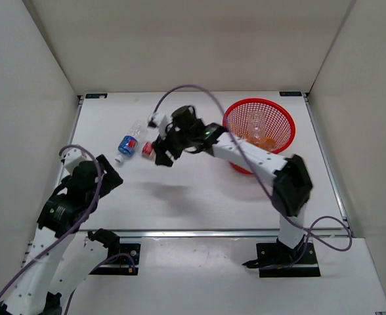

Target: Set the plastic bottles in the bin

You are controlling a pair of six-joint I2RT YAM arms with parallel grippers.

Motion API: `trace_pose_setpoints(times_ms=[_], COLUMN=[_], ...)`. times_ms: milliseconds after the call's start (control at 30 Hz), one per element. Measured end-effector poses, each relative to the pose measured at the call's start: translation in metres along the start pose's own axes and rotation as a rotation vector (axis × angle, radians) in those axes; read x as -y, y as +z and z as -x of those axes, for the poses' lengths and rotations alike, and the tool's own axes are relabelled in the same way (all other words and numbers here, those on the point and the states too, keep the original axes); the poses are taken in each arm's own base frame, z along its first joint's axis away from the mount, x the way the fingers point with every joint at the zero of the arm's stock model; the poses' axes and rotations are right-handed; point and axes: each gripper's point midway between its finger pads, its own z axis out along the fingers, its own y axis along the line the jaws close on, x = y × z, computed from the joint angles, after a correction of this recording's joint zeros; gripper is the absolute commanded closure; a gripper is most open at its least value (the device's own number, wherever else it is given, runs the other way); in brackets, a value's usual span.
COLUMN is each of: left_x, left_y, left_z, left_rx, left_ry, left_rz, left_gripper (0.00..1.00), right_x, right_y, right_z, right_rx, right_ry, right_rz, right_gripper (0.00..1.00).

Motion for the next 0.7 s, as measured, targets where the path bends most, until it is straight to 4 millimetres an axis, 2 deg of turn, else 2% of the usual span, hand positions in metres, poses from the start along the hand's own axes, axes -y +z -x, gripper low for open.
trace_pose_setpoints(times_ms=[67, 133, 167, 233, 300, 367, 433, 533, 600, 633, 667, 700], left_x=[0.006, 0.011, 0.014, 0.023, 0.035, 0.049, 0.064, 0.077, 0.088, 0.095, 0.102, 0.11], left_y=[0.015, 0.035, 0.044, 0.067, 0.091, 0.117, 0.148, 0.187, 0.21, 0.22, 0.229, 0.236], left_z=[0.0, -0.002, -0.003, -0.005, -0.01, -0.018, -0.024, -0.026, -0.021, -0.016, -0.012, -0.006], left_rx=[-0.025, -0.065, -0.086, -0.136, -0.196, -0.274, -0.362, -0.458, -0.495, -0.503, -0.51, -0.507], left_ry=[0.032, 0.071, 0.085, 0.121, 0.168, 0.219, 0.258, 0.309, 0.341, 0.359, 0.374, 0.392], left_rz=[0.015, 0.03, 0.03, 0.026, 0.006, -0.027, -0.079, -0.134, -0.167, -0.185, -0.207, -0.228], left_gripper=[0.02, 0.02, 0.02, 0.01, 0.01, 0.02, 0.01, 0.01, 0.01, 0.01, 0.01, 0.02], right_x=[0.019, 0.041, 0.052, 0.076, 0.098, 0.119, 0.146, 0.172, 0.175, 0.173, 0.17, 0.169], right_y=[-0.053, -0.114, -0.141, -0.198, -0.247, -0.28, -0.312, -0.339, -0.344, -0.345, -0.344, -0.344], right_z=[0.032, 0.061, 0.068, 0.066, 0.048, 0.023, -0.02, -0.084, -0.118, -0.128, -0.133, -0.136], right_rx=[0.1, 0.223, 0.271, 0.342, 0.377, 0.386, 0.37, 0.311, 0.253, 0.228, 0.211, 0.202], right_ry=[0.031, 0.063, 0.08, 0.14, 0.219, 0.298, 0.423, 0.595, 0.689, 0.718, 0.735, 0.746], right_rz=[-0.085, -0.194, -0.252, -0.384, -0.505, -0.596, -0.703, -0.812, -0.851, -0.858, -0.858, -0.857], right_gripper=[0.85, 0.84, 0.84, 0.88, 0.87, 0.83, 0.82, 0.81, 0.75, 0.71, 0.62, 0.57])
